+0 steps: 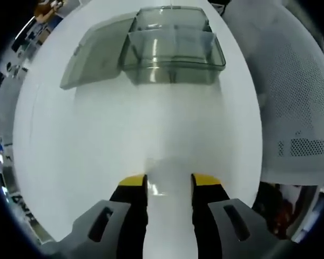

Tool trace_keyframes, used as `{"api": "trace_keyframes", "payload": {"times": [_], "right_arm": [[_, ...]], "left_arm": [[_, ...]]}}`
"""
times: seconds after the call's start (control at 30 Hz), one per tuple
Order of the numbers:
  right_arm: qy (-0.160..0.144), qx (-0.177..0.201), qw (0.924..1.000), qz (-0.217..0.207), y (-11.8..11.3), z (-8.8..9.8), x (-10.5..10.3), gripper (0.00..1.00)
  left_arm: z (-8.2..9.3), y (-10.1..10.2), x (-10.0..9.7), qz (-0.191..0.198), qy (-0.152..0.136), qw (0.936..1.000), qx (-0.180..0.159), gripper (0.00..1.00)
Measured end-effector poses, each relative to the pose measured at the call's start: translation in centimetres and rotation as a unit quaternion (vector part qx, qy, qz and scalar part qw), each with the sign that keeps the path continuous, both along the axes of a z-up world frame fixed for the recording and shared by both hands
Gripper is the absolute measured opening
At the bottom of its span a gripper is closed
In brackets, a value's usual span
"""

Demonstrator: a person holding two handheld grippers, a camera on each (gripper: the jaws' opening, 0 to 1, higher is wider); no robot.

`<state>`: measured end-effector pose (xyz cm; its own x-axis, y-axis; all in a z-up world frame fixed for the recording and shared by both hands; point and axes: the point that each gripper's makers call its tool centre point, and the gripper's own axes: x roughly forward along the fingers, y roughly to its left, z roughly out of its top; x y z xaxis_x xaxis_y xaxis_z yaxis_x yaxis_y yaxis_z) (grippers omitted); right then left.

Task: Insert the divider into the dual guide fixture by aligning both edges with the guide slots and pushing it downward to the bottom, including one-sided entry, uneven engagement, binding, and posture correction.

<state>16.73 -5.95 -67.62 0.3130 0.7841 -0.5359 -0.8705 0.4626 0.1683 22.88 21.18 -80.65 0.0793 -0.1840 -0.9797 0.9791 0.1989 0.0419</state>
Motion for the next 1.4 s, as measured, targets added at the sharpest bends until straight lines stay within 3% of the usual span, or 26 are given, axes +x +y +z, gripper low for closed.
{"api": "trace_keyframes", "payload": {"times": [0.63,1.07,1.4], "right_arm": [[0.013,0.03,0.9995,-0.006,1.0,0.1,1.4,0.65],[0.027,0.06,0.9978,-0.008,2.4,0.8,3.0,0.62],[0.039,0.085,0.9956,-0.005,3.3,1.4,3.8,0.58]], "left_arm": [[4.6,-4.8,0.6,-0.02,-0.037,0.9975,-0.057,0.28],[9.6,-9.8,0.7,-0.031,-0.091,0.9879,-0.121,0.28],[11.6,-12.4,0.0,-0.038,-0.117,0.9818,-0.144,0.28]]}}
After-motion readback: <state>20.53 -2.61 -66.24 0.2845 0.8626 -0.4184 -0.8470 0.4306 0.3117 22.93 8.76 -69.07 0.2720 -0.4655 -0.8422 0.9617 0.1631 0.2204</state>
